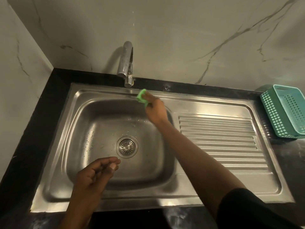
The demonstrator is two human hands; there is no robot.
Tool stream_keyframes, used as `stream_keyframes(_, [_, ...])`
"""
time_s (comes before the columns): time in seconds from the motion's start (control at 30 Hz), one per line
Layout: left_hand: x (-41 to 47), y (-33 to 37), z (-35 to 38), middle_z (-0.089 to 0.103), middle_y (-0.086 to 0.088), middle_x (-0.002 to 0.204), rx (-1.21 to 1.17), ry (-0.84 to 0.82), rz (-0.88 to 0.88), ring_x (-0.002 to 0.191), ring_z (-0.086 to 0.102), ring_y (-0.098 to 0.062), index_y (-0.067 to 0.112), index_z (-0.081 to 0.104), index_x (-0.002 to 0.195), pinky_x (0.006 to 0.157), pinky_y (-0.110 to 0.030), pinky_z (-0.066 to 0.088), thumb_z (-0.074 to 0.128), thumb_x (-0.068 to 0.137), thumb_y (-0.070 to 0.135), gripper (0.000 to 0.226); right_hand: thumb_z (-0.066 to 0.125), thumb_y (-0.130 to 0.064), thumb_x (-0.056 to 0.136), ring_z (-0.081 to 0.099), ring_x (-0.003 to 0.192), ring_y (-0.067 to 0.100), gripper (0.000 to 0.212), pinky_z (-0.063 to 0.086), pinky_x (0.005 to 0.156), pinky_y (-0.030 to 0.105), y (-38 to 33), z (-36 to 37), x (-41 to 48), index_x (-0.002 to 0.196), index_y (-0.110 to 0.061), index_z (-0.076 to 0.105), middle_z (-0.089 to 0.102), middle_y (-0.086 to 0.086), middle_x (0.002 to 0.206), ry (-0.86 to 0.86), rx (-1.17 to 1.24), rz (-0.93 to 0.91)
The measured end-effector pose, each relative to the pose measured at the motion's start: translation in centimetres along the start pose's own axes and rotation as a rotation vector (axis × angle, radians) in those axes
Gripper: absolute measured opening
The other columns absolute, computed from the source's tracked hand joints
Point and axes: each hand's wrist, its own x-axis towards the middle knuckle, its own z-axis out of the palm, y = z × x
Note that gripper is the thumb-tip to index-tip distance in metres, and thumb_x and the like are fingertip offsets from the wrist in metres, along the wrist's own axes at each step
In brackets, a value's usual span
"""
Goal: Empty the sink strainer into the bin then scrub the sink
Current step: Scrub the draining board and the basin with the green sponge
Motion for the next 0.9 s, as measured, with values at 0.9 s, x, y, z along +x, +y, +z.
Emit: stream_keyframes(0.9, [-0.8,-1.9,-4.2,0.085,-0.004,0.104,0.016,0.068,-0.030,0.101,0.081,-0.022,0.028,0.083,0.104,0.094,-0.043,0.060,0.073,0.082,0.026,0.025,0.066,-0.021,0.097,0.053,0.115,0.032,0.026,0.051,0.099,0.043,-0.5,5.7,3.1,0.114,-0.002,0.071,0.066,0.015,0.120,0.235,-0.428,0.148])
